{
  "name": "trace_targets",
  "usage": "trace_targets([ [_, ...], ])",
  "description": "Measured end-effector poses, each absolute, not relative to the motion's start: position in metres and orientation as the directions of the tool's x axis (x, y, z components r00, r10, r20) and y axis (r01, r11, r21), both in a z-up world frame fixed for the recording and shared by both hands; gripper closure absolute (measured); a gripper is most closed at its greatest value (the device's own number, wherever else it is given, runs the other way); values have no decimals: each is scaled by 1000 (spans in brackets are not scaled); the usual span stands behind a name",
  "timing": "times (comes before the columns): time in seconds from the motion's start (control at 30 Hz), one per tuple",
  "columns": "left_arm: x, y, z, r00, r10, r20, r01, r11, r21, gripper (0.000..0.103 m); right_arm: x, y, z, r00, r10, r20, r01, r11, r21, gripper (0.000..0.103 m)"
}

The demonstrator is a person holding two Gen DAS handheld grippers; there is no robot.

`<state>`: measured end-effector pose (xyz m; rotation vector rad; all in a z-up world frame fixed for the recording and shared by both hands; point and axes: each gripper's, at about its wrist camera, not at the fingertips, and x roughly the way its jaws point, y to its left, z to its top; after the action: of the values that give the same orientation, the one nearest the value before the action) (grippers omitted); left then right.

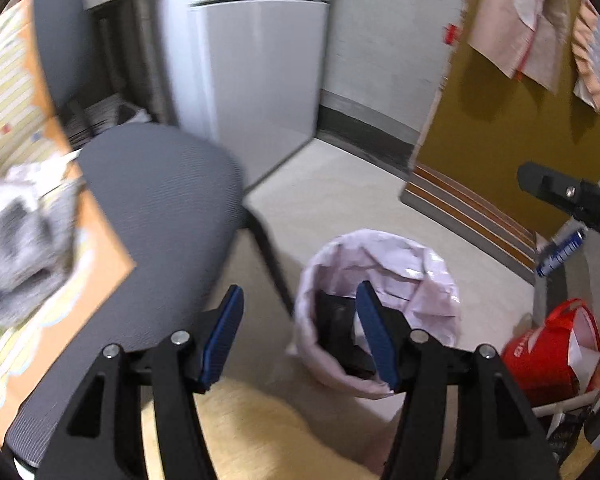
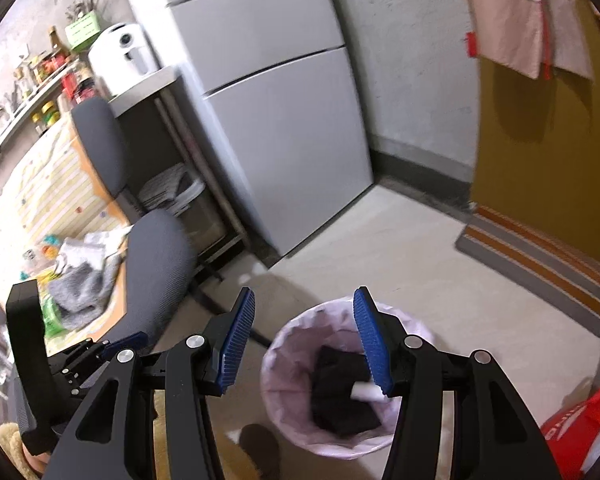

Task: Collect trash
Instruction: 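Carry both items to the pink bin and open both grippers, then return to the chair and grasp the grey sock with the right gripper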

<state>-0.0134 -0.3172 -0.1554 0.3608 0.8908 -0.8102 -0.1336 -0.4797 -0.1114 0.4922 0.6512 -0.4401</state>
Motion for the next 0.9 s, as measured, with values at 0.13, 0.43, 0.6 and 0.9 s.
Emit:
trace_targets([
  [0.13,-6,-281,-142,426,-459,-779,700,713,-38,46,-113,-459,-117,700,-184,-690,505,810,297,50],
  [0.43,15,-179,-112,546,-403,-734,544,837,-55,46,-48,-390,-105,710,24,-704,259,921,292,43],
  [0.6,31,-126,-102,615,-322,-720,429,903,-37,46,0,-338,-99,703,137,-698,46,970,237,39],
  [0.9,57,-51,-101,660,-215,-720,257,965,-52,46,75,-245,-106,665,217,-715,-245,967,65,24],
])
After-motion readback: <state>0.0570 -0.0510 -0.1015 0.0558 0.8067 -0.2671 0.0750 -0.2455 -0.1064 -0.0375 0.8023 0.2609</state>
